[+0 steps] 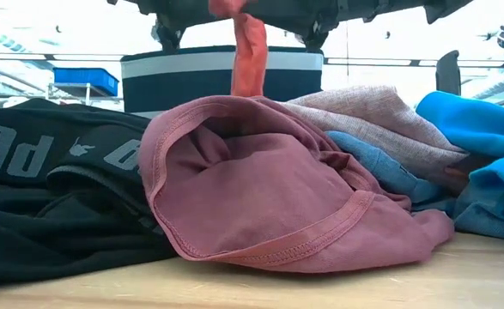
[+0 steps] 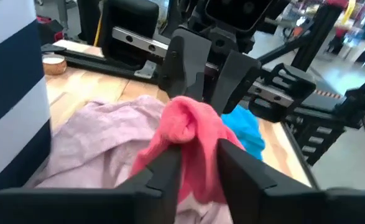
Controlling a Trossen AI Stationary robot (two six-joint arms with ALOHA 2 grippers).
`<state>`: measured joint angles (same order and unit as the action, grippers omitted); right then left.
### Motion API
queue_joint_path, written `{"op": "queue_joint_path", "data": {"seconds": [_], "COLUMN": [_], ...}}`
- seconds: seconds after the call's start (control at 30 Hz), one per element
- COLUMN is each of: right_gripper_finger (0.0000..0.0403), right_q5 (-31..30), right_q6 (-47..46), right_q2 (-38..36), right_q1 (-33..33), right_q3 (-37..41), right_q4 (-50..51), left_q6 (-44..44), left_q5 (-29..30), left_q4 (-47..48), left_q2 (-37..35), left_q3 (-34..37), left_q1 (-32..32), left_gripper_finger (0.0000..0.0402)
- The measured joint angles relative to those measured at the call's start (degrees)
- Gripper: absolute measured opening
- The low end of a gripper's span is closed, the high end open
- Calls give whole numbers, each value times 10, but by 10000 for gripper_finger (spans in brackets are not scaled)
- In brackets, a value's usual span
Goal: Sort clothes
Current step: Put the pink sock into the blue laundry organizer
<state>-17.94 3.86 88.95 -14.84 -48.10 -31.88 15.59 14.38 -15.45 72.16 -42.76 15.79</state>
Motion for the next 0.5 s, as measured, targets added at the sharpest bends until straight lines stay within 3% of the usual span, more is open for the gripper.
{"op": "queue_joint_path", "data": {"seconds": [0.2,0.33,0.5], "right_gripper_finger": [1,1,1], "right_q5": [-35,-58,-81], "right_q6": [-2,-2,4], "right_q2": [-6,-18,-54], "right_q1": [-12,-25,-41], "right_q3": [0,0,0], "right_q4": [34,64,68], "left_q6": [2,16,52], "left_q5": [-8,-4,48], "left_q4": [122,215,284], "left_q2": [-56,-90,-97], "left_q3": [0,0,7], "left_q1": [0,1,15], "left_gripper_finger": [177,186,187]}}
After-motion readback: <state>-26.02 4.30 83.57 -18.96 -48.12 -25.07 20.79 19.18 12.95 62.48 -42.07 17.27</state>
